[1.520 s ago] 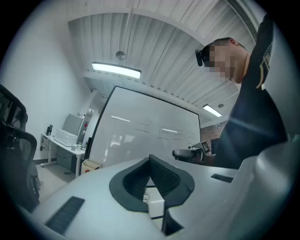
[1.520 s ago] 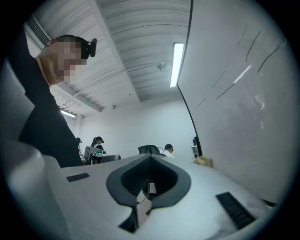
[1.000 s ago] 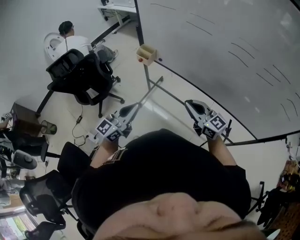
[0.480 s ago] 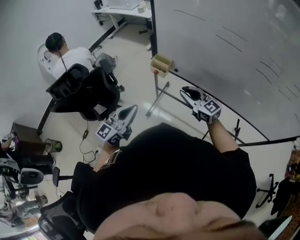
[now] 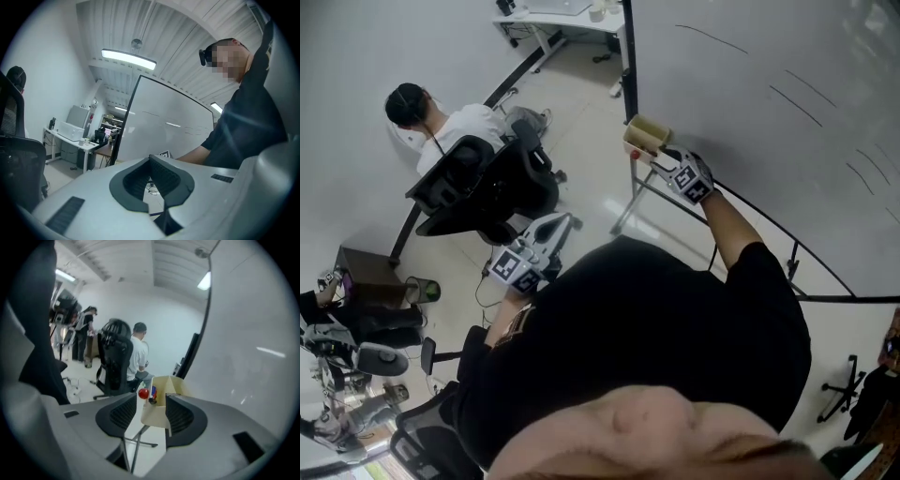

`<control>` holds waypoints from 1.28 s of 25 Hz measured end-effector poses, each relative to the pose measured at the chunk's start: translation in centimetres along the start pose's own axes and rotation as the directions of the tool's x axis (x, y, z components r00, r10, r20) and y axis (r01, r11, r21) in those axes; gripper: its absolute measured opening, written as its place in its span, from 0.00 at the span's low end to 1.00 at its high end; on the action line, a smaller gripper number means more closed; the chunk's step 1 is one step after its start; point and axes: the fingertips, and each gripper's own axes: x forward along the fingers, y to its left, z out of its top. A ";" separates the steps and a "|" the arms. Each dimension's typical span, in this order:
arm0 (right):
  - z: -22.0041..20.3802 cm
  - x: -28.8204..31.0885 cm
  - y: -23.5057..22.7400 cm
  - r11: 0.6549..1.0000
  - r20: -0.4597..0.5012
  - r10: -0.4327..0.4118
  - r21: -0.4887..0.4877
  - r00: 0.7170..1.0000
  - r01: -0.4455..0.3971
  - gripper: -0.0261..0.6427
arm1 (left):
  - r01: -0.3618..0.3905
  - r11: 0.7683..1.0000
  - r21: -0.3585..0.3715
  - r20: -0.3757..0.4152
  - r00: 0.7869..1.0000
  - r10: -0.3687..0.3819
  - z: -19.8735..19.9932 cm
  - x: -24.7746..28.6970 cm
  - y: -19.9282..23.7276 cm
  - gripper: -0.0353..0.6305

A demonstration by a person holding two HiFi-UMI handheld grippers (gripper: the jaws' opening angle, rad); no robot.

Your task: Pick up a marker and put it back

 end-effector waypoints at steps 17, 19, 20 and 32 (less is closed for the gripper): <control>0.2 2.5 -0.3 0.955 -0.026 0.028 -0.294 0.999 -0.035 0.17 | -0.115 0.993 0.013 0.037 0.993 0.114 0.4 2.6 0.2 0.06; 0.3 2.7 -0.7 0.962 -0.017 0.054 -0.269 0.998 -0.057 0.17 | -0.113 0.993 0.015 0.033 0.993 0.112 0.3 2.5 0.3 0.06; 0.7 2.5 -1.1 0.968 -0.003 0.064 -0.243 0.998 -0.063 0.17 | -0.109 0.994 0.015 0.030 0.994 0.108 0.3 2.4 0.4 0.06; 17.3 -17.9 -5.5 0.993 0.512 -0.032 0.118 0.858 -0.033 0.14 | -0.117 0.993 0.012 0.107 0.988 0.115 5.5 2.6 3.1 0.06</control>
